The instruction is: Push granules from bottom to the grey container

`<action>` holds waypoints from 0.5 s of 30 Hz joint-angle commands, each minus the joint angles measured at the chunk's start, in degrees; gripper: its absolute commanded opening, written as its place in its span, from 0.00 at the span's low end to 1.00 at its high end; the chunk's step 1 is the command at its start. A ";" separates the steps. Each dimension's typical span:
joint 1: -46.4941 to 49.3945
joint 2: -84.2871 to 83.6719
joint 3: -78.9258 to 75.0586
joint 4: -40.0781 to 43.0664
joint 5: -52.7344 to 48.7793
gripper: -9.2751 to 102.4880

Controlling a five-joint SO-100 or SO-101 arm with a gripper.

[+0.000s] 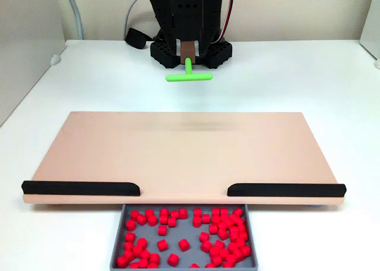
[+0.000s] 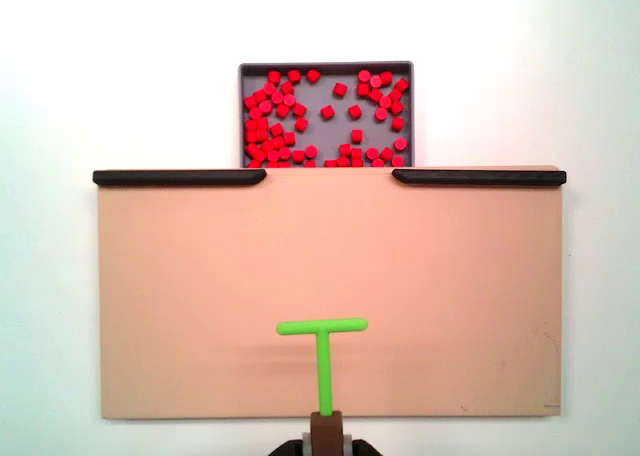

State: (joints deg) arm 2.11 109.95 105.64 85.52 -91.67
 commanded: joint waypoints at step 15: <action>-2.64 0.88 -0.35 0.00 0.62 0.08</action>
State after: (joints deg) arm -0.70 109.95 105.64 85.52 -91.58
